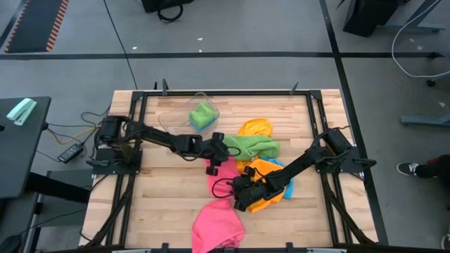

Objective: Fold microfiber towels
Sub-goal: Fold the left pink microfiber towel

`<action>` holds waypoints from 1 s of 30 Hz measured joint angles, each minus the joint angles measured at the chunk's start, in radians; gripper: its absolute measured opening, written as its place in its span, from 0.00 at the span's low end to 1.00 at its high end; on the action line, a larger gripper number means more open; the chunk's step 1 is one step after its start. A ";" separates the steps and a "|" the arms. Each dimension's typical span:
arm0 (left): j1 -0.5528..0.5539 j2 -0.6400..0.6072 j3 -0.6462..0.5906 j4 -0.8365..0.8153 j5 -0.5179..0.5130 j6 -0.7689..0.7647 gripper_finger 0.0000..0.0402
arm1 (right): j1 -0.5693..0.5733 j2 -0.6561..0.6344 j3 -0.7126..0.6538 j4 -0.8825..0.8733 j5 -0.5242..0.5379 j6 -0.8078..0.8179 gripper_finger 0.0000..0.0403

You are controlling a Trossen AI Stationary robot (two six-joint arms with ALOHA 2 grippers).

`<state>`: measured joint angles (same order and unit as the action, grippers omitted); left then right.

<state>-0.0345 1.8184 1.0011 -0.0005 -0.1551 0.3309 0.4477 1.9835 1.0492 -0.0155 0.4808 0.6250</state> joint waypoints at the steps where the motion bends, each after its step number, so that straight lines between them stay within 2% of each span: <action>1: -0.006 0.008 -0.001 -0.003 0.000 0.021 0.38 | 0.000 0.000 0.000 0.000 0.000 0.000 0.53; 5: -0.025 0.032 -0.002 0.008 -0.030 0.095 0.38 | 0.000 0.000 0.000 -0.001 0.000 0.000 0.53; 9: -0.033 0.048 -0.001 0.042 -0.136 0.113 0.38 | 0.000 0.000 0.000 0.000 0.000 0.000 0.53; 12: -0.032 0.048 0.000 0.079 -0.145 0.125 0.36 | 0.000 0.000 0.000 0.000 0.000 0.000 0.53; 16: -0.041 0.048 0.000 0.107 -0.144 0.161 0.29 | 0.000 0.000 0.000 0.000 0.000 0.000 0.53; 24: -0.042 0.048 0.000 0.111 -0.143 0.192 0.03 | 0.000 0.000 0.000 0.000 0.000 0.000 0.53; 30: -0.043 0.045 0.000 0.129 -0.150 0.214 0.03 | 0.000 0.000 0.000 -0.001 0.000 0.000 0.53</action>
<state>-0.0776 1.8636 1.0008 0.1282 -0.3050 0.5452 0.4477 1.9835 1.0492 -0.0162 0.4811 0.6250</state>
